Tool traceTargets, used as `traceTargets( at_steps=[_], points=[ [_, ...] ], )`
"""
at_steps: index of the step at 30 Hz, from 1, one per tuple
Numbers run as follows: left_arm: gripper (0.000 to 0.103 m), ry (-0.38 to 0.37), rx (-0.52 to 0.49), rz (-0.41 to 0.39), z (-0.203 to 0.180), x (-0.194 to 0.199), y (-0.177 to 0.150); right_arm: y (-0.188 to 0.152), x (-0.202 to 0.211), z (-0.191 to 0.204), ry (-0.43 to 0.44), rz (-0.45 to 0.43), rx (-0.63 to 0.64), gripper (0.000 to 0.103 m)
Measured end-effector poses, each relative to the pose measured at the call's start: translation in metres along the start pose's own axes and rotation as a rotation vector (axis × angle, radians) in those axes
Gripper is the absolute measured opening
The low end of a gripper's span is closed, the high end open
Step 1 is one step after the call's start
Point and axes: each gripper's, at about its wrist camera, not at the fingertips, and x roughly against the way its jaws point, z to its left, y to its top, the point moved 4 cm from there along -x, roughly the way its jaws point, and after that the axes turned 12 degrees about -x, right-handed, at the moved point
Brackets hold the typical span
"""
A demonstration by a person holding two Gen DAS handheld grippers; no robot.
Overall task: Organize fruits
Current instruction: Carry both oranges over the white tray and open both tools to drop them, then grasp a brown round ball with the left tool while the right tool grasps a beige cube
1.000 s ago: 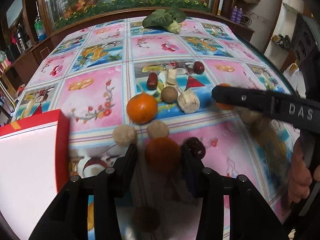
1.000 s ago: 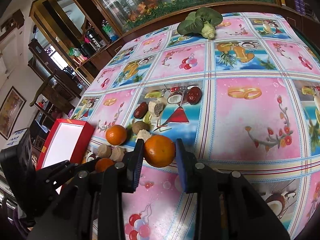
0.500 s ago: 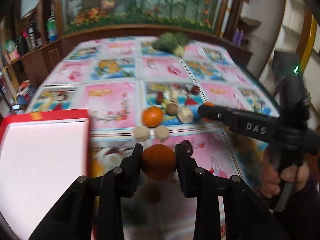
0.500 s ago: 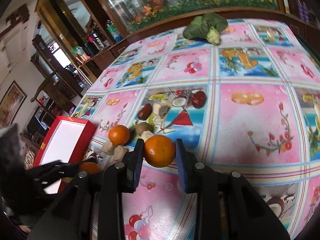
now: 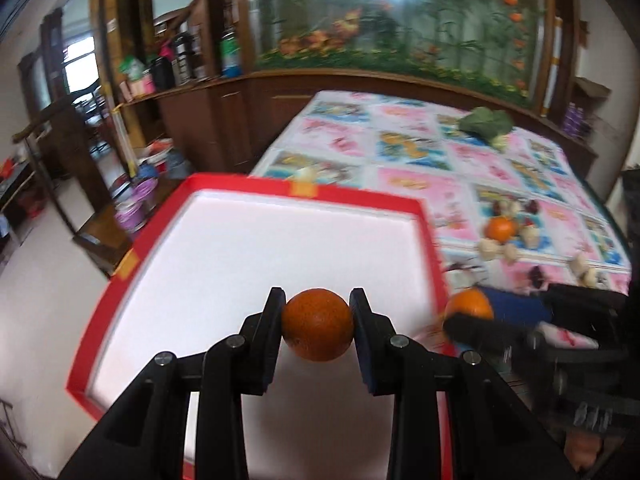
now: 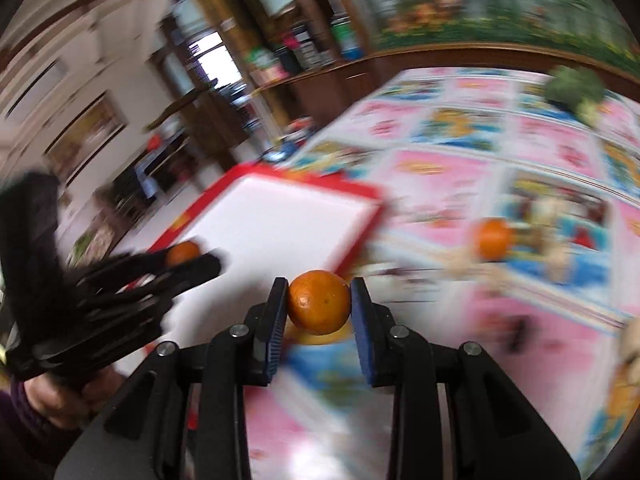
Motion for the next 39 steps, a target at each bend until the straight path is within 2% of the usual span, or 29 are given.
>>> traceTargets(
  at_steps=[5, 10, 15, 16, 19, 23, 24, 26, 30, 34, 39],
  points=[
    [0.033, 0.043, 0.026, 0.039, 0.021, -0.012, -0.016, -0.017, -0.039, 0.041, -0.008, 0.071, 0.091, 0.034],
    [0.033, 0.050, 0.036, 0.066, 0.031, -0.020, -0.026, -0.024, -0.064, 0.045, -0.045, 0.120, 0.102, 0.034],
    [0.035, 0.070, 0.043, 0.086, 0.034, -0.026, -0.031, -0.031, -0.068, 0.049, -0.067, 0.132, 0.120, 0.034],
    [0.037, 0.074, 0.038, 0.091, 0.033, -0.027, -0.032, -0.031, -0.069, 0.050, -0.069, 0.133, 0.125, 0.034],
    [0.061, 0.100, 0.042, 0.109, 0.034, -0.025, -0.031, -0.032, -0.071, 0.052, -0.079, 0.139, 0.144, 0.035],
    [0.065, 0.125, 0.029, 0.045, 0.029, -0.006, -0.021, -0.029, -0.060, 0.052, -0.051, 0.130, 0.132, 0.050],
    [0.066, 0.118, 0.021, 0.026, 0.024, 0.000, -0.018, -0.028, -0.055, 0.051, -0.039, 0.116, 0.123, 0.056],
    [0.069, 0.100, -0.003, -0.006, 0.012, 0.008, -0.010, -0.021, -0.032, 0.042, -0.010, 0.049, 0.093, 0.060],
    [0.074, 0.020, -0.085, -0.050, -0.031, 0.020, 0.004, -0.012, 0.015, 0.006, -0.029, -0.057, 0.034, 0.060],
    [0.074, -0.084, -0.170, -0.058, -0.081, 0.023, 0.015, -0.016, 0.062, -0.047, -0.134, -0.122, -0.039, 0.061],
    [0.074, -0.200, -0.260, -0.032, -0.136, 0.018, 0.024, -0.027, 0.109, -0.111, -0.264, -0.151, -0.137, 0.061]
  ],
)
